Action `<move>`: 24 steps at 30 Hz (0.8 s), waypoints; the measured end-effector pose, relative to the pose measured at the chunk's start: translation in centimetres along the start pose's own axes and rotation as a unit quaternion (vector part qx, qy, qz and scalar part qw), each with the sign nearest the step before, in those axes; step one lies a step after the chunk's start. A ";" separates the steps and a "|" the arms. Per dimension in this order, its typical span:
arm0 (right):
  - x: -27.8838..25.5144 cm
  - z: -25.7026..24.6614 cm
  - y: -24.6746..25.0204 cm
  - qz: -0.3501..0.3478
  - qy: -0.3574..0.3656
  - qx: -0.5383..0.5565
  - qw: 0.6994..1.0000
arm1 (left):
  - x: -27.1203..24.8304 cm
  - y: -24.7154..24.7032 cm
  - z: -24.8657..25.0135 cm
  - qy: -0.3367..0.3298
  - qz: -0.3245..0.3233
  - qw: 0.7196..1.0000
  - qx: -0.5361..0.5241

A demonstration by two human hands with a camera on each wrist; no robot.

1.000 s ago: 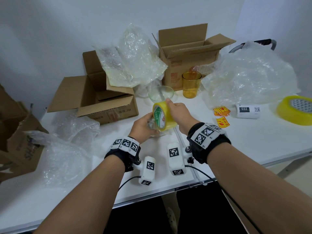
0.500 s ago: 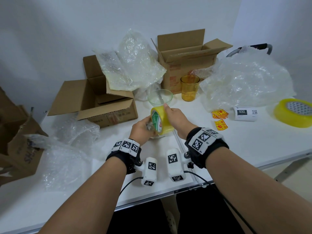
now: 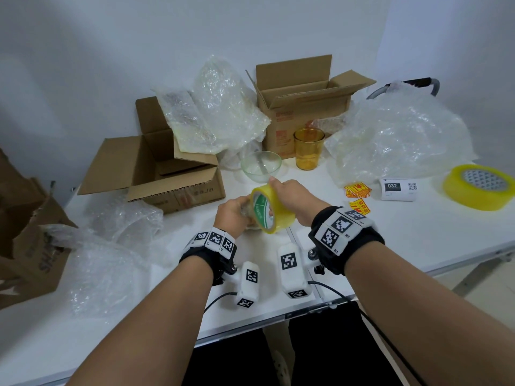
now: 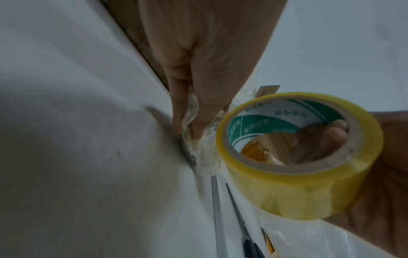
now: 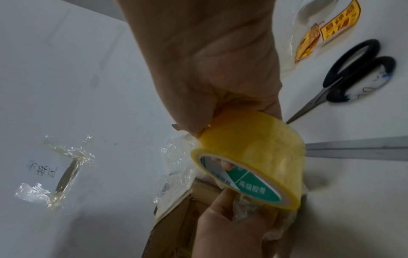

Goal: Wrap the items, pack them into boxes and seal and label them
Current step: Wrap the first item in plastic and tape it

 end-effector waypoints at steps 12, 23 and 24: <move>-2.0 2.3 -1.5 -0.110 -0.065 0.003 0.992 | 0.1 0.1 -1.6 0.072 0.021 0.989 -0.126; -2.0 2.2 -1.6 -0.094 -0.038 -0.016 0.995 | -0.7 -1.2 -3.7 0.183 0.038 0.896 -0.403; -2.1 2.0 -1.5 -0.093 -0.034 -0.021 0.995 | -0.5 -1.2 -3.8 0.184 0.047 0.892 -0.410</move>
Point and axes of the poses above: each hand's wrist, its own x-axis towards the middle knuckle, its own y-axis out of the back of the hand, z = x × y, the point moved 10 cm from there along x, towards the middle knuckle, and after that the axes turned 3 degrees about -x, right-handed, at the moved point
